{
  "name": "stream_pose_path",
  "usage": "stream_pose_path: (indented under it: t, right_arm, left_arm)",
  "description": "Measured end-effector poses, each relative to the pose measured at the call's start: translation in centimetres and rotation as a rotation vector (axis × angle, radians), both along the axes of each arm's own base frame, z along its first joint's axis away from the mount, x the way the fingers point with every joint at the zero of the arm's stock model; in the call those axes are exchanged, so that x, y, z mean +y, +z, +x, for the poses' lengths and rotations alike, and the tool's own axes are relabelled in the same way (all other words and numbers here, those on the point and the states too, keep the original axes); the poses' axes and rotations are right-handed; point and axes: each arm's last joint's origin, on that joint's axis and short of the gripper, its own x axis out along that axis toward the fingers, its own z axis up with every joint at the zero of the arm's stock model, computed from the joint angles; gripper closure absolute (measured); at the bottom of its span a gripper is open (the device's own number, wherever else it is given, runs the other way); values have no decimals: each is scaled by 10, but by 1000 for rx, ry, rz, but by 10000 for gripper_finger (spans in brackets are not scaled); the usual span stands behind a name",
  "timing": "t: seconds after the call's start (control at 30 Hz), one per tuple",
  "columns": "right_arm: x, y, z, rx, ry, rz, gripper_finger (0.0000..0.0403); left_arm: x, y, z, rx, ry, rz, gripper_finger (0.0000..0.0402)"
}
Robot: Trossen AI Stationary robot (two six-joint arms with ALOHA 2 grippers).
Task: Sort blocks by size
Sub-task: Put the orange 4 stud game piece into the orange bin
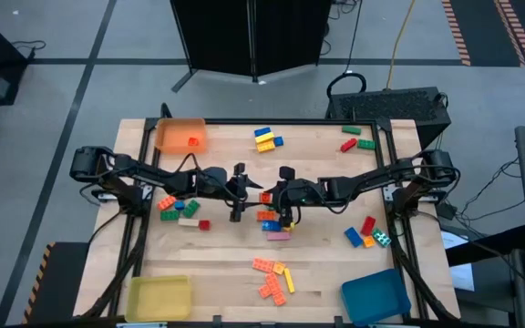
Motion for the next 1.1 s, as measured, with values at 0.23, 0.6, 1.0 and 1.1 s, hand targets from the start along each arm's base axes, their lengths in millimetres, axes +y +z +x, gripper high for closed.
stream_pose_path:
  t: [0.23,0.6,1.0,1.1]
  right_arm:
    - [0,0,0,-3,2,-2,266]
    - [0,1,0,-1,-1,-7,266]
    - [-1,1,0,1,-7,-18,239]
    - [-2,1,0,-5,-52,-35,214]
  left_arm:
    - [0,1,0,-12,-2,-1,168]
    - [0,1,0,-13,-10,-4,256]
    - [1,3,0,-20,20,1,258]
    - [2,4,1,-36,41,9,258]
